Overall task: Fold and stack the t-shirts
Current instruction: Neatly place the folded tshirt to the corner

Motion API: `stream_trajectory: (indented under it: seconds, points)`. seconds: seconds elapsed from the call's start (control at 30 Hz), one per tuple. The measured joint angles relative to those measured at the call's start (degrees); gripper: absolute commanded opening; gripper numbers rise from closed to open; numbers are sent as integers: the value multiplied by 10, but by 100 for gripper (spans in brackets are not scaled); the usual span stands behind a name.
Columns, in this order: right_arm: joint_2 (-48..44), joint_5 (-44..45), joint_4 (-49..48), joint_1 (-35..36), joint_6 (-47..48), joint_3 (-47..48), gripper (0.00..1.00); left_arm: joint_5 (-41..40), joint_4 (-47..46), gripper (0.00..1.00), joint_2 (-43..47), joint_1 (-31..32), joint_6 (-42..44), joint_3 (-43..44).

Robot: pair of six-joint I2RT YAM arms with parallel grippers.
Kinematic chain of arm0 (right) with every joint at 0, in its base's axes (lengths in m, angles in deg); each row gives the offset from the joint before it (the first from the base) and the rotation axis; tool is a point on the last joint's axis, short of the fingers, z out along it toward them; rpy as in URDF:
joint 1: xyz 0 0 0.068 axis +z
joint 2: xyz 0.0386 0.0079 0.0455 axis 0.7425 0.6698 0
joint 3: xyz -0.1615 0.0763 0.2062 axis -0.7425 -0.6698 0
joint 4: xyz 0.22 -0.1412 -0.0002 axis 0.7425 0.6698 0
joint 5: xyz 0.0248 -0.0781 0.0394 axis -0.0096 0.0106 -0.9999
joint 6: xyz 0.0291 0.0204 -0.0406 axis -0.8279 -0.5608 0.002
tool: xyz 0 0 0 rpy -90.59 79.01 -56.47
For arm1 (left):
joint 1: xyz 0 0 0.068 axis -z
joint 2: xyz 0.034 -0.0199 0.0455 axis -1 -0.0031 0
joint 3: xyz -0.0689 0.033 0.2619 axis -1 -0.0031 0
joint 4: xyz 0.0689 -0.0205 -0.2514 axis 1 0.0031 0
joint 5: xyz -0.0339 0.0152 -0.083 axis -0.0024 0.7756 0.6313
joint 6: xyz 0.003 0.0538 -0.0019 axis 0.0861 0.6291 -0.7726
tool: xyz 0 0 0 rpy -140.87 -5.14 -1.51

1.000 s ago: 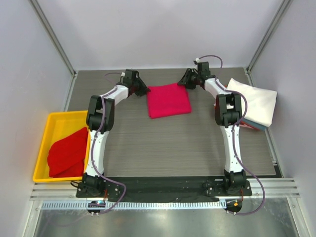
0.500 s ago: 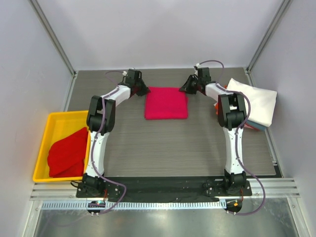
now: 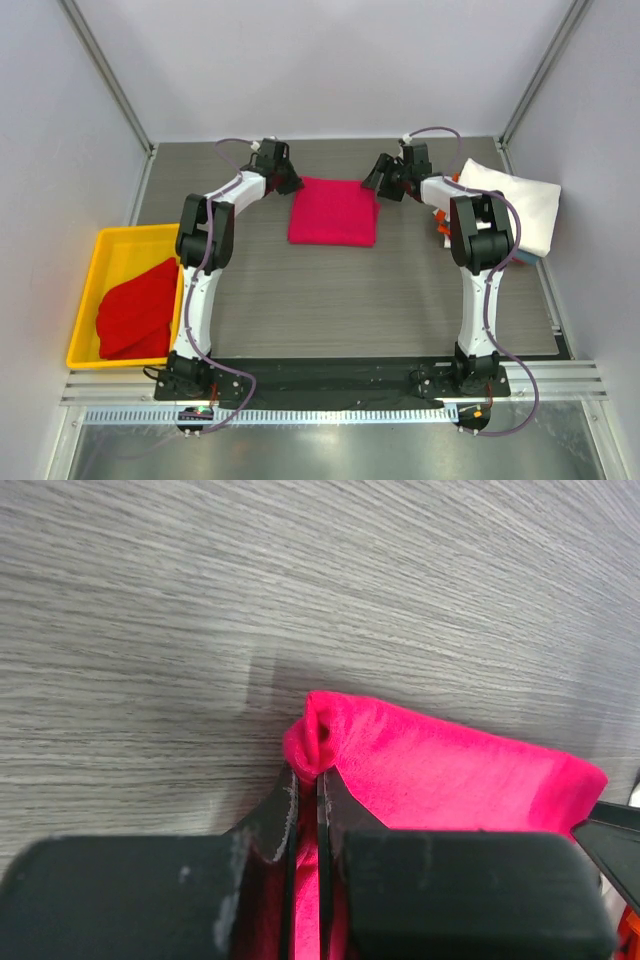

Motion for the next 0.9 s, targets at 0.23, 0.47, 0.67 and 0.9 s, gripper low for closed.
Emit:
stream_trajectory:
  seconds: [0.23, 0.47, 0.67, 0.9]
  points:
    - [1, 16, 25, 0, 0, 4, 64, -6, 7, 0, 0, 0, 5, 4]
    - [42, -4, 40, 2, -1, 63, 53, -6, 10, 0, 0, 0, 11, 4]
    - [51, -4, 58, 14, 1, 69, 16, -6, 18, 0, -1, 0, 11, 10]
    - [47, 22, 69, 21, 8, 69, 1, -6, 18, 0, -1, 0, 12, 9]
